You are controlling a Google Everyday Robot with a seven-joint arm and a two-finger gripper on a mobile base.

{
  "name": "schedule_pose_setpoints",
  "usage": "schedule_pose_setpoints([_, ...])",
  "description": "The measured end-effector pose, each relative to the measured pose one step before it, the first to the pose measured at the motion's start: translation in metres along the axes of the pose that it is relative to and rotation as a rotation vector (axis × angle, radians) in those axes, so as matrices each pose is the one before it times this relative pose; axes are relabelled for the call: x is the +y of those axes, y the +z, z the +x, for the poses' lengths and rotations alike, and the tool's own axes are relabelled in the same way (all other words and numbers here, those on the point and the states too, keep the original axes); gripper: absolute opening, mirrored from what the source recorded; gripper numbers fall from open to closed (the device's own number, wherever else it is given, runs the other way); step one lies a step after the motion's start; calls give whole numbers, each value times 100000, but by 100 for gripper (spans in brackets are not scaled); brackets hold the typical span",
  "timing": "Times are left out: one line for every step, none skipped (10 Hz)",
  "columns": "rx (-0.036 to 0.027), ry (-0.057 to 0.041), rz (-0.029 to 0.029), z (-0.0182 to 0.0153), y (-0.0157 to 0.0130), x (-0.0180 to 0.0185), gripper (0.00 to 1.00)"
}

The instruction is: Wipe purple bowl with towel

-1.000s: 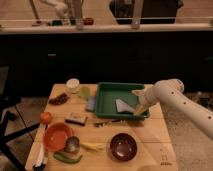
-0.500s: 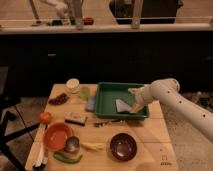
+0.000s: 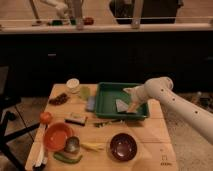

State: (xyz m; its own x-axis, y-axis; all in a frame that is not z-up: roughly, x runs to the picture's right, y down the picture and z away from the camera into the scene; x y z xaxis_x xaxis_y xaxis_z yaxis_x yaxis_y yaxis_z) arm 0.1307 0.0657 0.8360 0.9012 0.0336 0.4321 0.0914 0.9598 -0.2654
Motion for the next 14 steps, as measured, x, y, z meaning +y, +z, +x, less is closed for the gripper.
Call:
schedule_pose_setpoints([-410, -737, -400, -139, 163, -127, 80])
schedule_pose_setpoints([-426, -473, -412, -4, 138, -78, 80])
schedule_pose_setpoints([-613, -544, -166, -54, 128, -84, 80])
schedule_pose_setpoints([-795, -841, -132, -180, 172, -160, 80])
schedule_pose_setpoints([-351, -613, -275, -103, 154, -2, 80])
schedule_pose_setpoints([-130, -1090, -1057, -41, 276, 129, 80])
schedule_pose_setpoints([25, -362, -1290, 109, 296, 169, 80])
schedule_pose_setpoints([-41, -209, -1426, 126, 346, 185, 80])
schedule_pose_setpoints([60, -120, -1390, 132, 275, 160, 80])
schedule_pose_setpoints([169, -59, -1034, 112, 188, 107, 80])
schedule_pose_setpoints([351, -112, -960, 100, 240, 125, 80])
schedule_pose_setpoints([797, 329, -797, 127, 255, 89, 80])
schedule_pose_setpoints([867, 640, -674, 130, 242, 91, 80])
schedule_pose_setpoints([1042, 552, -830, 118, 317, 122, 80])
